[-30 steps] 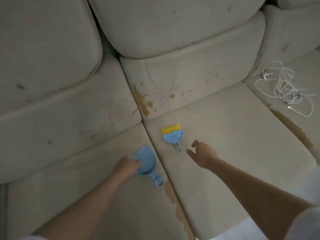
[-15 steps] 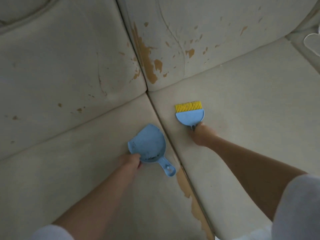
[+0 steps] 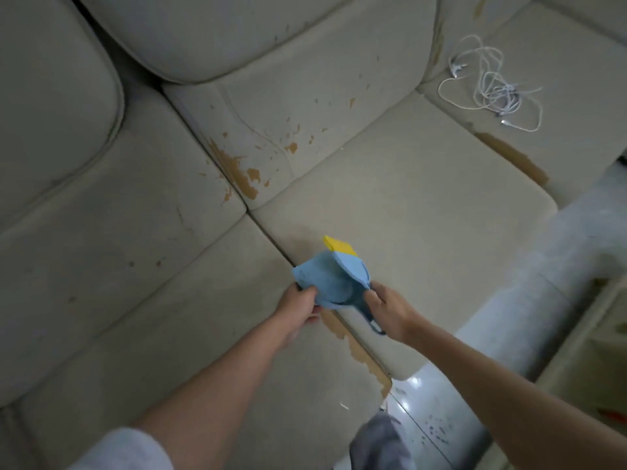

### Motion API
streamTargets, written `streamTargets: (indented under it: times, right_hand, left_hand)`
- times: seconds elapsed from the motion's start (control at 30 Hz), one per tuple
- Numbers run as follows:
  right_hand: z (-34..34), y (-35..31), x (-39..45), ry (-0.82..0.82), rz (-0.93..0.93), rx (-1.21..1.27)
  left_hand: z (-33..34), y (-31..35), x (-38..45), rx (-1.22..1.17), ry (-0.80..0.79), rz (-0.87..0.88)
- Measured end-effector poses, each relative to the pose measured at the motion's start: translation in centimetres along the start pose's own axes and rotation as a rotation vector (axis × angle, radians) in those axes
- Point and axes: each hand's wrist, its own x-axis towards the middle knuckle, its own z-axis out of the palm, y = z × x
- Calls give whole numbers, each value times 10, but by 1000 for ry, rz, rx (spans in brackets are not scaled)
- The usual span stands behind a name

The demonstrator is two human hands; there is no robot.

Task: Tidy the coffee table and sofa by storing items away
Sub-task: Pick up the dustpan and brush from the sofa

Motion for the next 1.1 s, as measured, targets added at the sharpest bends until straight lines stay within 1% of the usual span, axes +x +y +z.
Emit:
streamTargets:
  times: [0.13,0.3,0.43,0.47,0.53,0.63,0.73,0.87,0.93,1.0,1.03,1.1]
  right_hand:
    - [-14,7,-59,29,11,-18]
    - [-40,36,-143,215,-21,8]
    - [-52,83,-203,357,76,6]
    - [-54,96,-216,391,105,44]
    - [-57,117,-237,438,164,153]
    - [-58,154,-269,512,230,327]
    - [-55,197,-306,608,232,427]
    - [-39,254,-353,692,212,779]
    - [-33,276,-376,750,245,954]
    - [-26,308,-411,764,294,1123]
    - [-23,327,-430,744,315,1178]
    - [-20,357,-461,719,343,1217]
  left_hand:
    - [31,16,-49,-160,-205,-19]
    - [82,19,-84,-72,-366,-41]
    - [141,11,-114,38,-546,-82]
    - [157,7,-122,79,-602,-84]
    - [188,-1,-134,130,-663,-79]
    - [232,-21,-149,178,-676,-58]
    - [273,-51,-167,237,-681,-45]
    - [315,-95,-191,296,-642,-15]
    - [330,-116,-200,303,-612,-29]
    - [354,-147,-218,329,-601,-48]
    - [369,-164,-230,340,-604,-52]
    - [398,-191,-250,355,-623,-56]
